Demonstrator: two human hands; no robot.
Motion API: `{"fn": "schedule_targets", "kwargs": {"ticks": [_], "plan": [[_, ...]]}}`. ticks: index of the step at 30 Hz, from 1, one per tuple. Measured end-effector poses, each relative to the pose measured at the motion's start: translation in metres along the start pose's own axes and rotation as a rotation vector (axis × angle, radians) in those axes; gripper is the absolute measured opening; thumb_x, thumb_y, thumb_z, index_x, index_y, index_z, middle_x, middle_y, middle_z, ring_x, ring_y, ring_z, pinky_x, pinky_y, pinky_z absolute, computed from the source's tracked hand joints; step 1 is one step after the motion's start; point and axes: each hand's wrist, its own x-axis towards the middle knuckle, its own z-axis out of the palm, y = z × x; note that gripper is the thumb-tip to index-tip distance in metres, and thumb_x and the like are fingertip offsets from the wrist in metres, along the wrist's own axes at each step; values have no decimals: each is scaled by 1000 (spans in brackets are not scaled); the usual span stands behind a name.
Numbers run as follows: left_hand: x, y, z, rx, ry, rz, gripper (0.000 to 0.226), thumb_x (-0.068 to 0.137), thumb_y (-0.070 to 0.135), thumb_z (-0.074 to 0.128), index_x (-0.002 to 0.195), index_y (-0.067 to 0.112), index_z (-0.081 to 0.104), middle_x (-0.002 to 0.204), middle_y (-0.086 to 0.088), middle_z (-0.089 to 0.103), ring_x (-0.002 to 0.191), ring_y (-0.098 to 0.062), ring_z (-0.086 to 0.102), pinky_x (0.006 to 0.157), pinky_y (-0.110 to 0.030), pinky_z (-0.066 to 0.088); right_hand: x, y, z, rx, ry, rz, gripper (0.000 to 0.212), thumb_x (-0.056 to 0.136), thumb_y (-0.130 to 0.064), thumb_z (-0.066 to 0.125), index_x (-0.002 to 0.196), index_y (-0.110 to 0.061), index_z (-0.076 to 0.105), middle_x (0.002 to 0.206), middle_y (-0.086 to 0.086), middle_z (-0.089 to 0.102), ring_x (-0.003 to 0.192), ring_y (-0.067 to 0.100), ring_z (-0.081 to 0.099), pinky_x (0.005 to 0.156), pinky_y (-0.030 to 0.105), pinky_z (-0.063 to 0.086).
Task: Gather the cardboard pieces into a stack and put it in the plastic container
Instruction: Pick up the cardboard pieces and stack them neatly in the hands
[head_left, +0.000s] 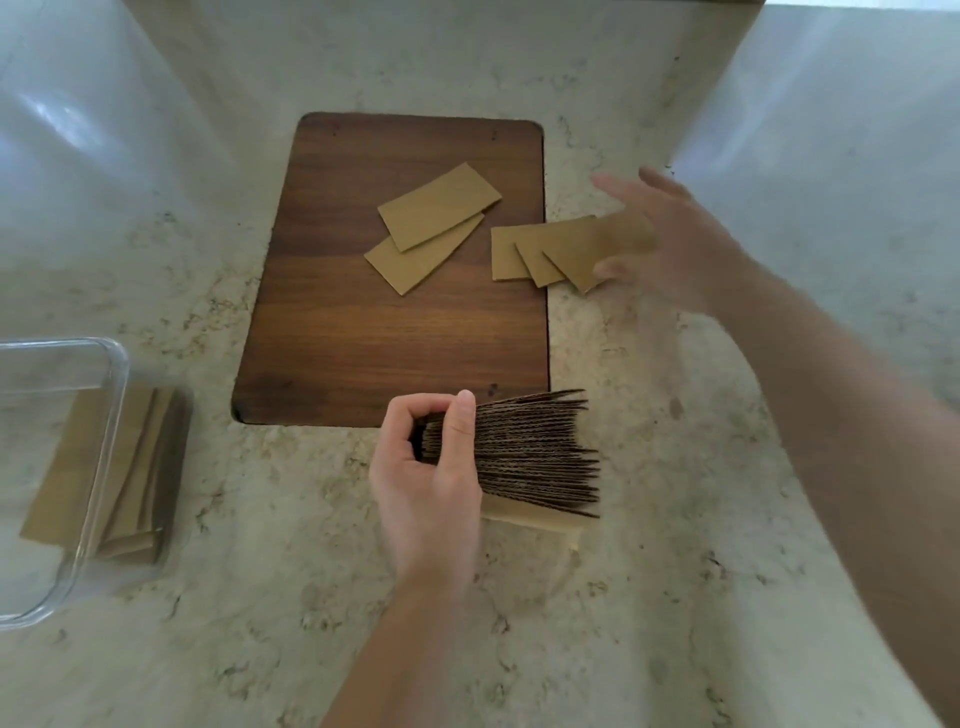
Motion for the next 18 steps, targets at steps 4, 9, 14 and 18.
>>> {"fn": "schedule_targets", "kwargs": {"ticks": [4,9,14,18], "plan": [[0,1,0,28,9,25,16,98,37,67,84,44,66,81,24,70,73,6,65,64,-8,50,42,-8,-7,-102,-285,-73,93,85,-23,85,160,-43,33,165,-4,38,151,24,34,115,43,29],[0,0,1,48,21,21,11,95,47,65,84,45,66,83,21,71,77,1,67,65,-11,51,48,-29,19,-164,-299,-63,88,79,-30,89,154,-20,43,152,0,53,139,28,48,98,36,36],[0,-3,2,73,44,13,12,92,53,64,86,43,63,116,23,71,112,0,67,90,-20,51,-3,-46,33,-226,-99,-202,22,95,-26,72,112,-18,60,100,4,69,87,21,62,86,45,50],[0,-8,2,38,11,0,15,97,39,69,107,29,66,139,44,51,128,11,56,105,-31,50,-67,-68,57,-155,-54,-408,5,99,-19,63,101,-23,62,82,-5,65,70,13,63,68,42,57]]}}
